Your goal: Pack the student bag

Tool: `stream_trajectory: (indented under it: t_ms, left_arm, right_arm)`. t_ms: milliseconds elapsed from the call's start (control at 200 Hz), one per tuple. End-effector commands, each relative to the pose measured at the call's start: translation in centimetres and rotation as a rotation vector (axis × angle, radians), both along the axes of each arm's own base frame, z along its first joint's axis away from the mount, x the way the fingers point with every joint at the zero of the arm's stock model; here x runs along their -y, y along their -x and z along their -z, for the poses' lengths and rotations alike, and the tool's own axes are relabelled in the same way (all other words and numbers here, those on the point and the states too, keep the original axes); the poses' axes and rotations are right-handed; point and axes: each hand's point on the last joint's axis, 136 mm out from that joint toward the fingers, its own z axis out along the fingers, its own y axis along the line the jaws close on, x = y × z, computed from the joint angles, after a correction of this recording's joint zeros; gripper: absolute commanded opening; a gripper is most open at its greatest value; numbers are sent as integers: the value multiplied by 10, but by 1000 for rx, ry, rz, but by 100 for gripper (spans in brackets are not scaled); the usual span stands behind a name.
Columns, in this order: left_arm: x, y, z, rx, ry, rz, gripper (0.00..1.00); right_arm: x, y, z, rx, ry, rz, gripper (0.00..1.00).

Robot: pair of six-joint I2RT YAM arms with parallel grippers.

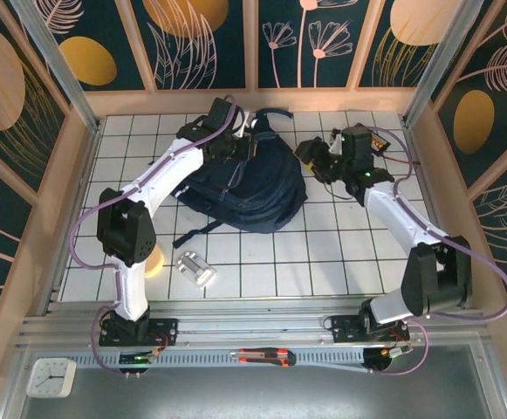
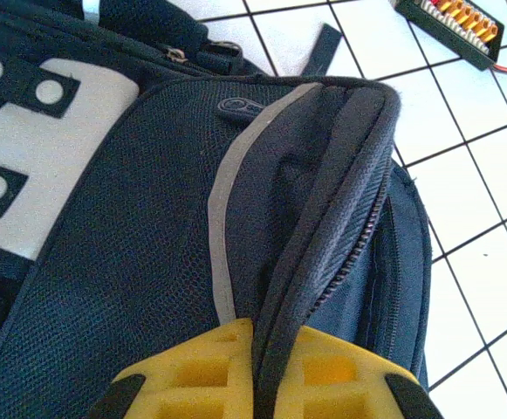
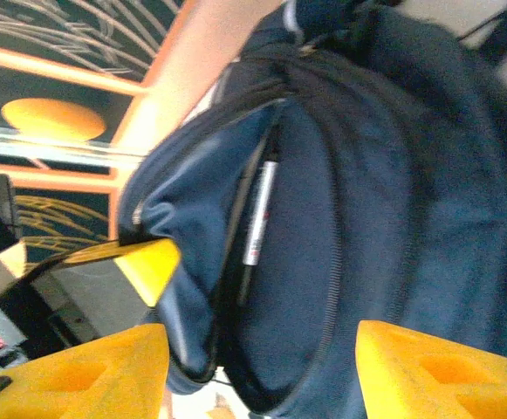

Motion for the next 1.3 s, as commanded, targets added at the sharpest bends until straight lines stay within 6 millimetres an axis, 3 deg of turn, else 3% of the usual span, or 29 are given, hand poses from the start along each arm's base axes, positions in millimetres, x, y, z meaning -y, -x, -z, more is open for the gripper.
stream_trajectory:
  t_ms: [0, 240, 320, 350, 395, 535, 686, 786, 816, 841, 1056, 1176, 1296]
  left_arm:
    - [19, -8, -30, 55, 109, 14, 2]
    - [21, -4, -31, 30, 129, 10, 35]
    - [19, -3, -33, 31, 132, 3, 58]
    - [18, -1, -35, 34, 133, 1, 71]
    - [16, 0, -37, 38, 131, -3, 79]
    - [4, 8, -47, 62, 122, -35, 79]
    - [-23, 22, -49, 40, 114, -128, 80]
    - [-46, 31, -39, -31, 155, -213, 79]
    - [-53, 34, -25, -69, 165, -240, 79]
    - [-59, 38, -30, -75, 197, -257, 78]
    - [-94, 53, 11, -219, 428, -368, 74]
    - [-103, 57, 28, -252, 492, -384, 73]
    - [-100, 55, 36, -261, 519, -364, 72]
  right_arm:
    - [17, 14, 21, -41, 73, 19, 59]
    - [21, 13, 25, -38, 102, 6, 60]
    - [20, 12, 28, -47, 103, -1, 60]
    - [19, 12, 28, -45, 101, -6, 60]
    - [18, 11, 30, -53, 98, -10, 60]
    - [13, 8, 31, -57, 87, -26, 60]
    - [9, 9, 33, -60, 92, -42, 60]
    - [4, 12, 35, -62, 100, -57, 60]
    - [3, 13, 36, -64, 104, -61, 60]
    - [1, 14, 36, -63, 106, -64, 60]
    - [-7, 22, 35, -54, 154, -97, 60]
    - [-10, 27, 32, -29, 209, -115, 60]
    - [-11, 32, 30, -22, 236, -124, 60]
